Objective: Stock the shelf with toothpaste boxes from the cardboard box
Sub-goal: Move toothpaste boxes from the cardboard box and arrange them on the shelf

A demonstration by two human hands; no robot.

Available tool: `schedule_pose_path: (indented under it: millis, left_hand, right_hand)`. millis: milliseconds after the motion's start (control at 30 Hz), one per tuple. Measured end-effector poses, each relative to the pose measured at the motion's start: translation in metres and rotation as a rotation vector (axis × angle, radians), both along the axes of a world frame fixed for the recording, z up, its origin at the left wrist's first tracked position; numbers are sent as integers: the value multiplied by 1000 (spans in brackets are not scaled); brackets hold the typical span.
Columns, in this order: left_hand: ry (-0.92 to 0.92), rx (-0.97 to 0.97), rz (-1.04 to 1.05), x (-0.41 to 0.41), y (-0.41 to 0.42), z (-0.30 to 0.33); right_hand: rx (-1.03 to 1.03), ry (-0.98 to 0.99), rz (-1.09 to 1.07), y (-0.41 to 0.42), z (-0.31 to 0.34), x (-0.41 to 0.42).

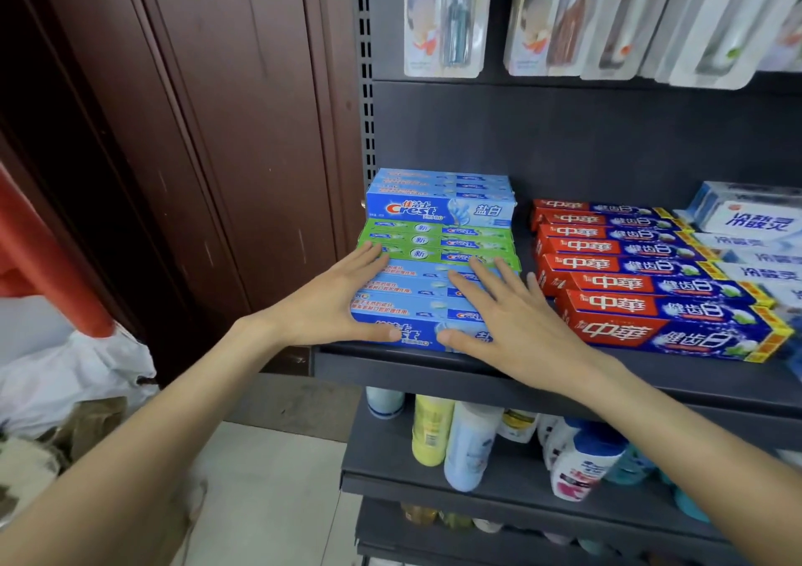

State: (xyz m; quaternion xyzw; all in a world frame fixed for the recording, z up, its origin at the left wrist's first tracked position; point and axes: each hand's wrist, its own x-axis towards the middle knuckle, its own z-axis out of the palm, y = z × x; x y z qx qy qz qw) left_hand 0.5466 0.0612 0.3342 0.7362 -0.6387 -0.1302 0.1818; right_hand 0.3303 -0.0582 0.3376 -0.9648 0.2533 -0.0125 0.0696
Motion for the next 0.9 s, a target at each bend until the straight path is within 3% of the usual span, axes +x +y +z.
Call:
schedule_pose_path:
  millis: [300, 467, 633, 733, 833, 900]
  left_hand:
    - [-208, 65, -44, 2, -4, 0]
    - [-228, 73, -89, 5, -6, -3]
    - [-247, 114, -131, 6, -7, -3]
    - [-384, 139, -108, 2, -5, 4]
    - [-598, 105, -22, -15, -3, 11]
    - [-629, -84, -2, -41, -4, 15]
  right_hand:
    - [20, 24, 3, -3, 2, 3]
    - [46, 29, 5, -3, 2, 2]
    - [-59, 59, -3, -3, -1, 3]
    - [-144, 54, 19, -3, 1, 1]
    - [-149, -97, 75, -5, 7, -16]
    - [-151, -284, 88, -13, 14, -39]
